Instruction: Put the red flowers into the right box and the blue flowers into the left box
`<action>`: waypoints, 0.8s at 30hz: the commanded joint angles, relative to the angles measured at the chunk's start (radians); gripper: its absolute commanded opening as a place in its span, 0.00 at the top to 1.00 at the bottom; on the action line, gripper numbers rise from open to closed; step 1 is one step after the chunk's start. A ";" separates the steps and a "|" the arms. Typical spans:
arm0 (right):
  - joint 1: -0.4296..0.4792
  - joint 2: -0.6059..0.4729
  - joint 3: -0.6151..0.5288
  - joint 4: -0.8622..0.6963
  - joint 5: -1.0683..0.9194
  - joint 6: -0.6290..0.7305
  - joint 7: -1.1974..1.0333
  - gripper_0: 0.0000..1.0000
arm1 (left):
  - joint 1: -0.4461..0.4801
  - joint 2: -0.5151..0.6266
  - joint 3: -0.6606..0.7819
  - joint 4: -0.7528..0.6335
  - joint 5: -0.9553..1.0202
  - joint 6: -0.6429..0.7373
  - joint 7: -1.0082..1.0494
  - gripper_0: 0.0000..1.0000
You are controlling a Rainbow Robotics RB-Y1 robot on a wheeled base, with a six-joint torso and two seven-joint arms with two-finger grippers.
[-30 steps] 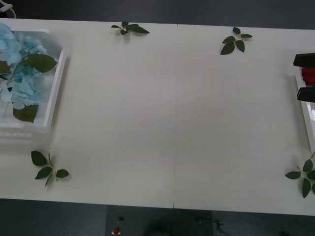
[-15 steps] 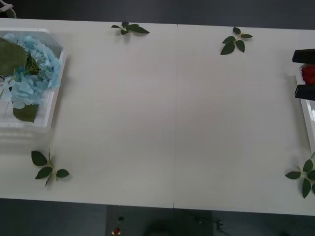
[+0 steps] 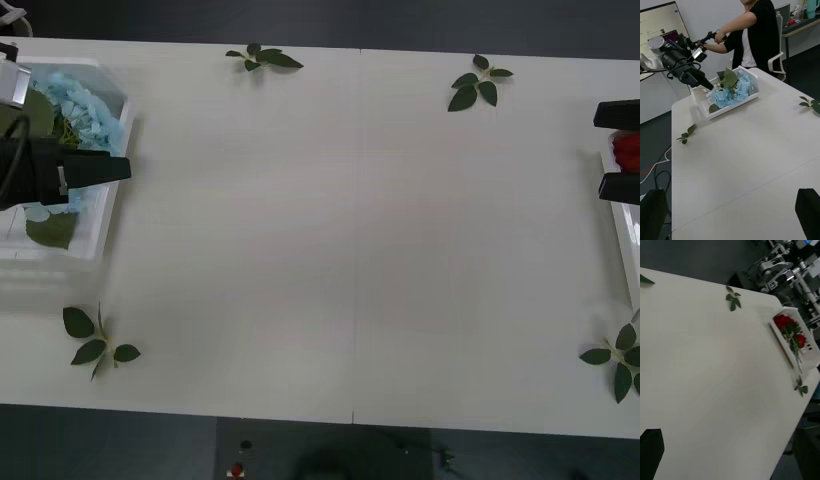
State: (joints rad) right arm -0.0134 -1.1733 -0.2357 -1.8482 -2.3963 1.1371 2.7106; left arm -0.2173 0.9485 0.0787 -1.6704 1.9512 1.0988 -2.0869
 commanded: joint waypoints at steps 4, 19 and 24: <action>-0.010 -0.022 -0.016 -0.022 -0.015 0.001 -0.005 0.00 | -0.040 0.187 -0.162 -0.152 0.227 -0.154 -0.232 0.00; -0.010 -0.022 -0.016 -0.022 -0.015 0.001 -0.005 0.00 | -0.034 0.299 -0.166 -0.229 0.422 -0.109 -0.519 0.00; -0.010 -0.022 -0.016 -0.022 -0.015 0.001 -0.005 0.00 | -0.027 0.294 -0.166 -0.235 0.422 -0.106 -0.544 0.00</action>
State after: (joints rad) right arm -0.0134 -1.1733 -0.2357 -1.8485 -2.3964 1.1373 2.7106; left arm -0.2254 1.2236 -0.0976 -1.8776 2.3665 0.9889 -2.5706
